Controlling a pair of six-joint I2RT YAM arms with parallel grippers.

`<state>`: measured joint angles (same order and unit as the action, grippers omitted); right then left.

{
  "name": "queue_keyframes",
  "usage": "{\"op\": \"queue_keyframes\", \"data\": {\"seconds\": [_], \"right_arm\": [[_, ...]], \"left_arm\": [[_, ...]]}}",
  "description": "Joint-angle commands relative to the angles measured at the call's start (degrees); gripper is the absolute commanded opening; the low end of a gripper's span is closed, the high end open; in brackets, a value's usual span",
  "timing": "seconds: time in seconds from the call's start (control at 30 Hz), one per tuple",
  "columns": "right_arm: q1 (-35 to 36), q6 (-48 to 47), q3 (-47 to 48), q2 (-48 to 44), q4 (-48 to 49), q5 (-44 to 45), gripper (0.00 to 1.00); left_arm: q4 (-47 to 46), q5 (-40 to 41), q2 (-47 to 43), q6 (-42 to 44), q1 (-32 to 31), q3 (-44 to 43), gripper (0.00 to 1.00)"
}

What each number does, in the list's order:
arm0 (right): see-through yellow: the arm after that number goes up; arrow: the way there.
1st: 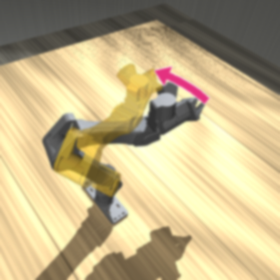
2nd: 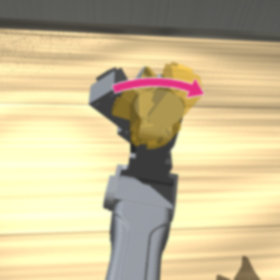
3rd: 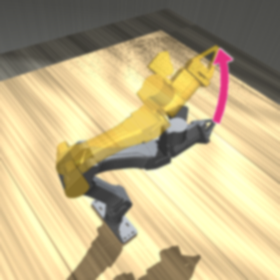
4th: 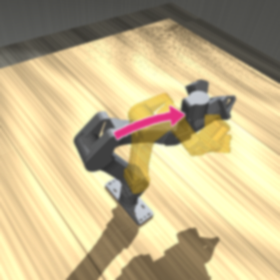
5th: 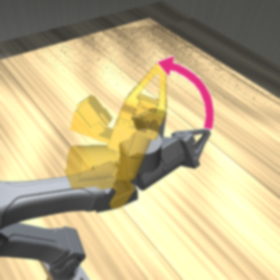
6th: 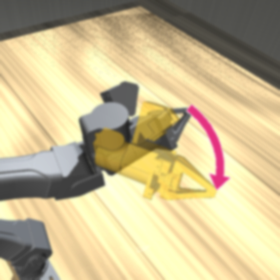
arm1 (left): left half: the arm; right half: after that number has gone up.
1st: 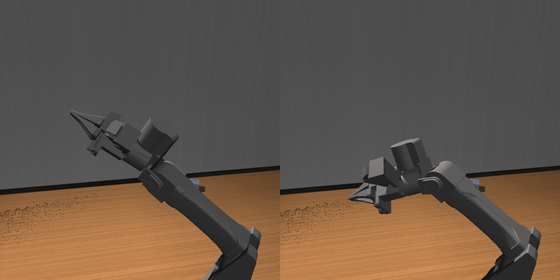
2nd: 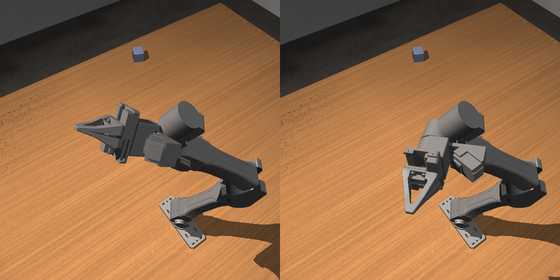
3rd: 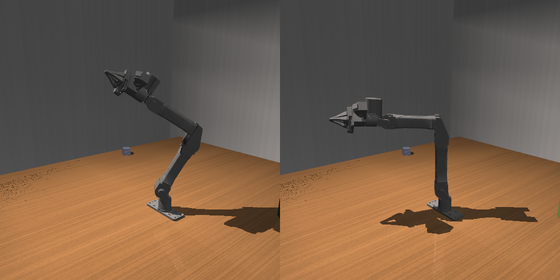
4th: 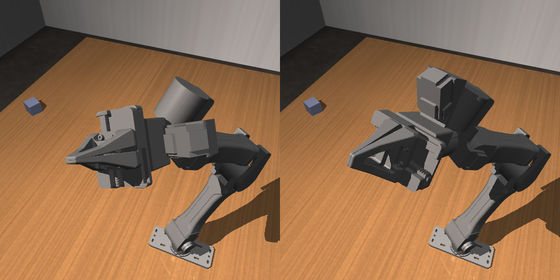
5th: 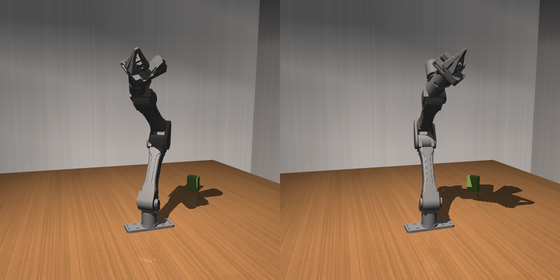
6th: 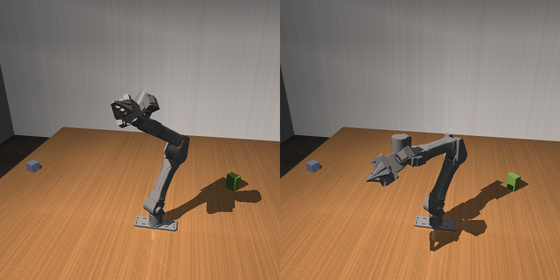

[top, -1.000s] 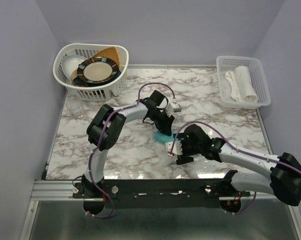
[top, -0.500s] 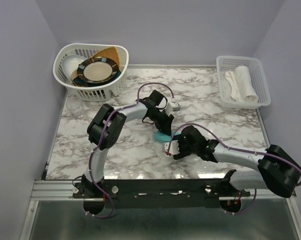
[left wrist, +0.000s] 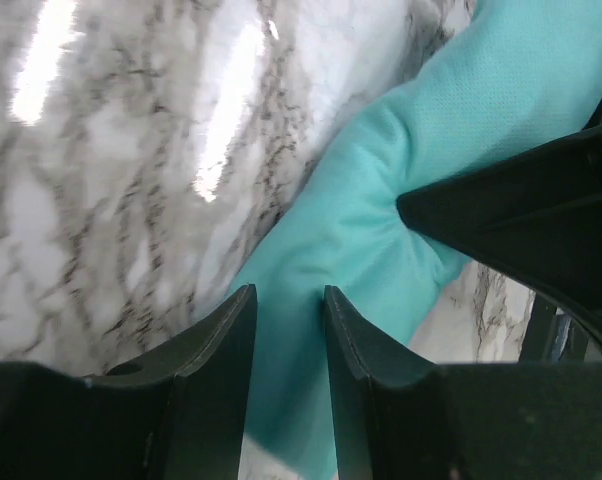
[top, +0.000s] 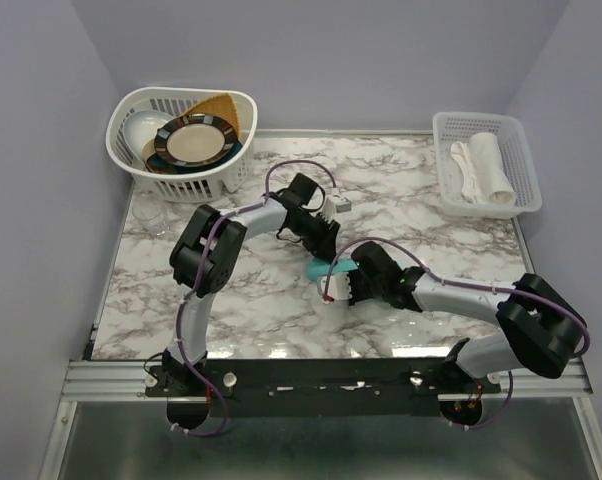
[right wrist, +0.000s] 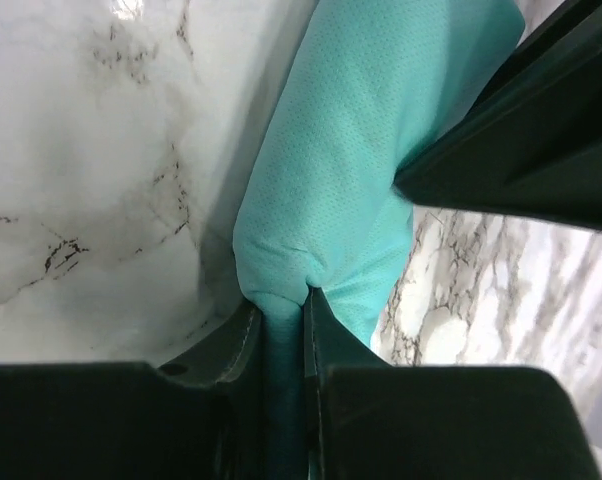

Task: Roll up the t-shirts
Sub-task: Pick up the T-shirt from the center of the board, then place the T-shirt in the bin.

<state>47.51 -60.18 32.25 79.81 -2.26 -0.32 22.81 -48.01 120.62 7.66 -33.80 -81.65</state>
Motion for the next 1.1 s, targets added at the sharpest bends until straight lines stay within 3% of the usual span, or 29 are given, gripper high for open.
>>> {"op": "queue_keyframes", "data": {"seconds": [0.0,0.03,0.13,0.5,0.77,0.93,1.07], "right_arm": [[-6.0,10.77,9.65,0.17,-24.76,-11.53,0.01],[-7.5,11.83,14.63,0.34,-27.24,-16.77,0.01],[-11.46,15.53,20.55,0.87,-32.71,-21.37,0.01],[-17.97,17.2,25.93,0.43,-34.05,-19.46,0.0],[-26.84,23.08,34.89,-0.01,-27.72,-8.49,0.0],[-32.91,23.62,39.64,2.62,-14.55,6.68,0.0],[-36.07,18.19,42.26,8.32,-2.76,17.27,0.0]], "left_arm": [[0.66,0.02,-9.76,-6.51,9.07,-4.04,0.46],[0.4,0.11,-10.92,-6.69,10.32,-6.22,0.48],[4.85,1.07,-13.91,-4.42,13.93,-11.67,0.49],[12.35,0.46,-19.01,-1.07,18.86,-13.45,0.5],[13.05,0.63,-19.02,-0.37,19.21,-13.1,0.5],[12.7,0.9,-18.4,-0.8,19.3,-12.57,0.5],[12.52,0.72,-18.4,-1.07,19.3,-11.61,0.5]]}}
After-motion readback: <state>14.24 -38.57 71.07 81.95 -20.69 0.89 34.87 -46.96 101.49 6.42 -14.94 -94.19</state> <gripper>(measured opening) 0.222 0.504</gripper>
